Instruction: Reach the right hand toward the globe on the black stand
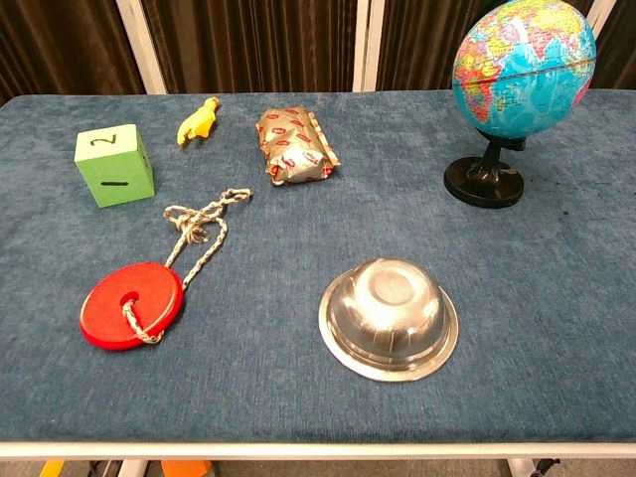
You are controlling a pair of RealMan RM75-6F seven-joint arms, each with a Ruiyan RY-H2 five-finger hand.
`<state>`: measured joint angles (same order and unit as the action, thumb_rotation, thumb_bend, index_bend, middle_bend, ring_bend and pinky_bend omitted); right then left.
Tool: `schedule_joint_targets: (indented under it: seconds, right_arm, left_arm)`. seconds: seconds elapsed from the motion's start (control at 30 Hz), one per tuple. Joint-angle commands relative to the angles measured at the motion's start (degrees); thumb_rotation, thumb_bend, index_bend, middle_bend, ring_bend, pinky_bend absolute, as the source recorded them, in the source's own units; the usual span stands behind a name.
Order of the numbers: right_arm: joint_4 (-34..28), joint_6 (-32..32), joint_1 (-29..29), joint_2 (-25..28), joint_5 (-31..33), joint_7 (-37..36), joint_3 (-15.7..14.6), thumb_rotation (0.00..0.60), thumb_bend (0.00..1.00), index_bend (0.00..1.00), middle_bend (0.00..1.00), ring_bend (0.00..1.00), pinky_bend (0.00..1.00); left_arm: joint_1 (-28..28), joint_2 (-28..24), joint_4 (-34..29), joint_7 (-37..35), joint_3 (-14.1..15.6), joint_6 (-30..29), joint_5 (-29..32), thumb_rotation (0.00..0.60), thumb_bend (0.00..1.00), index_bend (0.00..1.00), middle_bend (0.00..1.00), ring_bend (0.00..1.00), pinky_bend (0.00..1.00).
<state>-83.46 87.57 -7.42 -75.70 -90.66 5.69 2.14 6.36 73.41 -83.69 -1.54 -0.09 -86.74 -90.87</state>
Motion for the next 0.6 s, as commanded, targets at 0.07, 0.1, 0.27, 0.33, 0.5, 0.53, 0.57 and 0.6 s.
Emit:
schedule_joint_targets:
  seconds: [0.07, 0.1, 0.27, 0.33, 0.5, 0.53, 0.57, 0.6]
  right_arm:
    - [-0.02, -0.51, -0.34, -0.09, -0.12, 0.21, 0.14, 0.6, 0.2, 0.0, 0.0, 0.0, 0.0]
    - [-0.14, -0.62, -0.47, -0.02, -0.18, 0.34, 0.23, 0.6, 0.2, 0.0, 0.0, 0.0, 0.0]
    - [-1.39, -0.99, -1.57, 0.34, -0.53, 1.31, 1.34, 0.6, 0.2, 0.0, 0.0, 0.0, 0.0]
    - [-2.11, -1.08, -2.25, 0.38, -0.97, 1.89, 1.89, 0.6, 0.2, 0.0, 0.0, 0.0, 0.0]
    - [-4.46, -2.45, -5.31, 0.2, -2.69, 4.97, 3.77, 0.6, 0.2, 0.0, 0.0, 0.0, 0.0]
    - [-4.87, -3.11, -5.99, 0.11, -2.65, 5.69, 4.18, 0.6, 0.2, 0.0, 0.0, 0.0, 0.0]
    - [-5.43, -4.17, -6.96, -0.01, -2.52, 6.59, 4.71, 0.6, 0.2, 0.0, 0.0, 0.0, 0.0]
    - [-5.82, -5.04, -7.73, -0.12, -2.4, 7.16, 5.09, 0.6, 0.2, 0.0, 0.0, 0.0, 0.0]
  left_arm:
    - [-0.2, 0.1, 0.18, -0.25, 0.06, -0.1, 0.2, 0.6, 0.0, 0.15, 0.09, 0.02, 0.05]
    - [-0.19, 0.21, 0.28, -0.26, 0.09, -0.05, 0.16, 0.6, 0.0, 0.15, 0.09, 0.02, 0.05]
    - [0.31, 0.54, 0.6, -0.45, -0.07, 0.7, 0.24, 0.6, 0.0, 0.15, 0.09, 0.02, 0.05]
    - [0.48, 0.47, 0.54, -0.49, -0.13, 0.87, 0.19, 0.6, 0.0, 0.15, 0.09, 0.02, 0.05]
    - [0.54, 0.17, 0.53, -0.48, 0.23, 1.16, -0.07, 0.6, 0.0, 0.15, 0.09, 0.02, 0.05]
    - [0.52, 0.22, 0.69, -0.6, 0.21, 1.17, 0.01, 0.6, 0.0, 0.15, 0.09, 0.02, 0.05]
    - [0.49, 0.32, 0.9, -0.83, 0.18, 1.19, 0.14, 0.6, 0.0, 0.15, 0.09, 0.02, 0.05]
    - [0.47, 0.38, 1.06, -0.95, 0.17, 1.23, 0.24, 0.6, 0.0, 0.15, 0.09, 0.02, 0.05]
